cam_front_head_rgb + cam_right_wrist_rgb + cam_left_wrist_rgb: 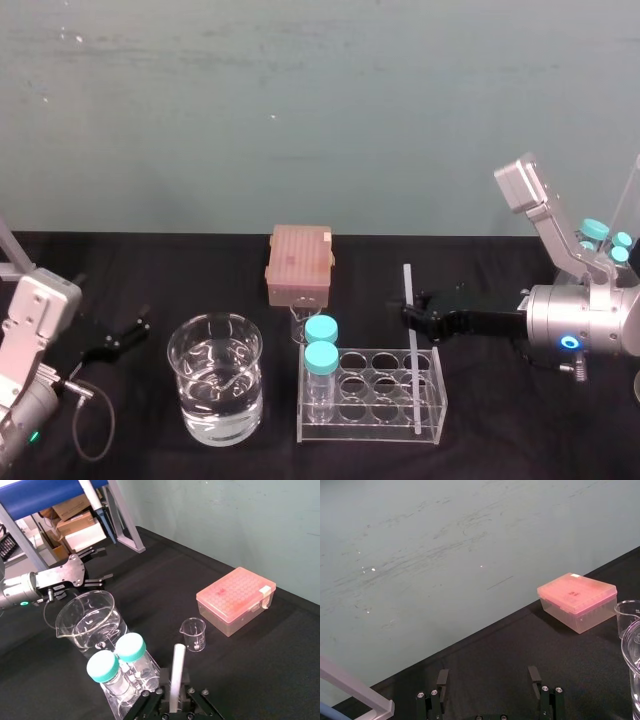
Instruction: Pick up the stirring rod with one hand, then place it down.
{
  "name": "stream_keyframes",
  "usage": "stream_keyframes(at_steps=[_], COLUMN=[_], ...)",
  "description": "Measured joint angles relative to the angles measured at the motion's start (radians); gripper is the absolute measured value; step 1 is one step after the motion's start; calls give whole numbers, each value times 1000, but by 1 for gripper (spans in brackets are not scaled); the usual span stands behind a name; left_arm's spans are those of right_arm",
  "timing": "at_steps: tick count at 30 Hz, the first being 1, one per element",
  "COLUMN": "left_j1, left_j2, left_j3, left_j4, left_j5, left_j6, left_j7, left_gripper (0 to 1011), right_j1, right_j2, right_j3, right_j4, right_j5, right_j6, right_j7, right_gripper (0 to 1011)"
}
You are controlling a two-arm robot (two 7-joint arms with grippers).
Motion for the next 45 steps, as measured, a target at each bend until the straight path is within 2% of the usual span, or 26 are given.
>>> stream_keyframes(at_steps=[4, 20, 28, 32, 39, 45], left_j1=[0, 0, 0, 0, 0, 0], left_j2=[0, 0, 0, 0, 0, 0], left_j3=[0, 0, 0, 0, 0, 0], left_j4=[0, 0, 0, 0, 0, 0], left_j5=[0, 0, 0, 0, 0, 0], left_j6=[0, 0, 0, 0, 0, 0], left_j7=[0, 0, 0, 0, 0, 0], left_gripper=[1005, 1005, 1005, 1005, 1005, 1005], right_j1=[0, -6, -33, -41, -39, -25], right_j2=[0, 2, 23, 43, 77, 85], right_j3=[0, 4, 40, 67, 99, 120], right_j4=[0, -3, -40, -81, -143, -171], right_j5=[0, 3, 31, 55, 83, 92], right_j6=[0, -11, -53, -64, -81, -111], right_j7=[0, 0, -5, -10, -12, -27], right_gripper=[72, 68, 68, 67, 68, 68])
